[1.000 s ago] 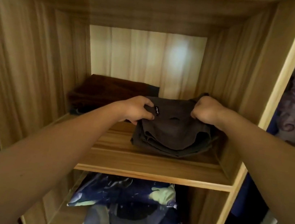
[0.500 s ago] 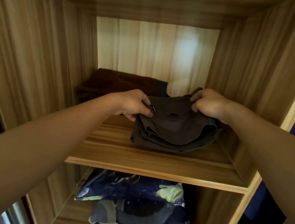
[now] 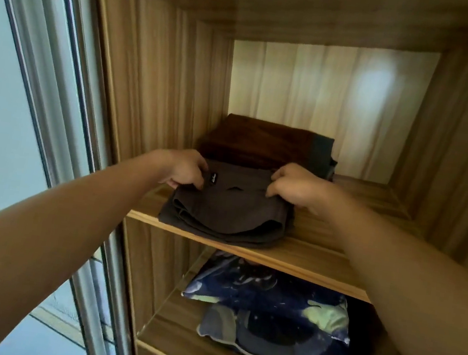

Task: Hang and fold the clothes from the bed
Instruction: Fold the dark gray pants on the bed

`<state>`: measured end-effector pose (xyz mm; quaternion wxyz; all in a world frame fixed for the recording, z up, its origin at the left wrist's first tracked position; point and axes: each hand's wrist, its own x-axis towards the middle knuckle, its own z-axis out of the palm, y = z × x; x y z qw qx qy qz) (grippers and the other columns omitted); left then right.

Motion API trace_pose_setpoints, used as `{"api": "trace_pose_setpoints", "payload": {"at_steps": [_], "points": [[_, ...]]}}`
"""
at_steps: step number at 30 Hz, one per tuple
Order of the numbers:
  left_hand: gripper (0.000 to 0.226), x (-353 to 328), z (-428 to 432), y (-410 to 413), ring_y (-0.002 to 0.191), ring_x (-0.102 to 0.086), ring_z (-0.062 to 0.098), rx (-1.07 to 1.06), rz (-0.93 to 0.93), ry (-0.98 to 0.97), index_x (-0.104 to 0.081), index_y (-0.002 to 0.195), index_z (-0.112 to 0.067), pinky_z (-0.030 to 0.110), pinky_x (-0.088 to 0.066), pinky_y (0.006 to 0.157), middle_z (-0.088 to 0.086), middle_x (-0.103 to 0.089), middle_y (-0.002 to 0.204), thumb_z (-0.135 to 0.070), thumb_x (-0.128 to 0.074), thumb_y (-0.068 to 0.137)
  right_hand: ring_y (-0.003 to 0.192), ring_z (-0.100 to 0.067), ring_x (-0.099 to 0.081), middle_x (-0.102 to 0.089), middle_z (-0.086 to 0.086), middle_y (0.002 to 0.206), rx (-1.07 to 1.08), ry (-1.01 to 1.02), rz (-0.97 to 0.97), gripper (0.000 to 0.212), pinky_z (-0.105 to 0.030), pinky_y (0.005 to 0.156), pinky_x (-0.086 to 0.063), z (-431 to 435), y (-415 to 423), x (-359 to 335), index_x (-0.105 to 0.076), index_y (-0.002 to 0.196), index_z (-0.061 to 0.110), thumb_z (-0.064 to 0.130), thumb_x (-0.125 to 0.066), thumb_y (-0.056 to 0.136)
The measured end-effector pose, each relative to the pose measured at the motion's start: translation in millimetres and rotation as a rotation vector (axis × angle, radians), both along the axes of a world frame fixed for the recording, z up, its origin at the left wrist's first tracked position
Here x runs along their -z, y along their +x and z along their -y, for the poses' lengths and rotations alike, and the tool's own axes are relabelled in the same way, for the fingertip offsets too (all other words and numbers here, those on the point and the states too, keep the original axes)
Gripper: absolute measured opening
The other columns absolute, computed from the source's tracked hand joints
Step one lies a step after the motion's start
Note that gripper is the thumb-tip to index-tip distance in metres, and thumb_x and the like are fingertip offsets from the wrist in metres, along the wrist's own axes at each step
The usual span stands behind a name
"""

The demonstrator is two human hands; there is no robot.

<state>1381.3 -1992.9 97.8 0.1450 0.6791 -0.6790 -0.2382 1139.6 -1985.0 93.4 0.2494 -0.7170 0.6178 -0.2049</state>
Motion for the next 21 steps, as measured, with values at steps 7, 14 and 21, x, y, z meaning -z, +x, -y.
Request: {"api": "trace_pose_setpoints", "payload": {"at_steps": [7, 14, 21], "points": [[0.043, 19.1, -10.1, 4.9, 0.131, -0.044, 0.035, -0.023, 0.342, -0.19, -0.058, 0.131, -0.013, 0.033, -0.042, 0.097, 0.019, -0.053, 0.134, -0.037, -0.057, 0.096, 0.145, -0.045, -0.013, -0.006, -0.013, 0.162, 0.105, -0.287, -0.688, 0.075, -0.057, 0.115, -0.025, -5.5, 10.3, 15.9, -0.033, 0.153, 0.037, 0.077, -0.042, 0.09], [0.076, 58.1, -10.3, -11.3, 0.152, -0.015, 0.034, 0.091, 0.457, -0.058, -0.013, 0.161, -0.028, 0.044, -0.017, 0.123, 0.011, -0.008, 0.167, -0.069, -0.027, 0.098, 0.154, -0.04, 0.003, 0.004, -0.003, 0.17, -0.077, 0.113, -0.449, 0.091, -0.055, 0.124, -0.007, 10.8, 38.6, 52.7, -0.016, 0.16, 0.037, 0.086, -0.034, 0.085], [0.074, 52.7, 3.4, 5.8, 0.153, -0.014, 0.03, 0.092, 0.456, -0.051, -0.014, 0.161, -0.023, 0.039, -0.016, 0.123, 0.012, -0.007, 0.167, -0.064, -0.03, 0.101, 0.152, -0.045, -0.006, -0.005, -0.012, 0.168, -0.037, 0.089, -0.416, 0.091, -0.058, 0.123, -0.012, 25.6, 69.6, 56.2, -0.023, 0.16, 0.027, 0.081, -0.037, 0.088]]}}
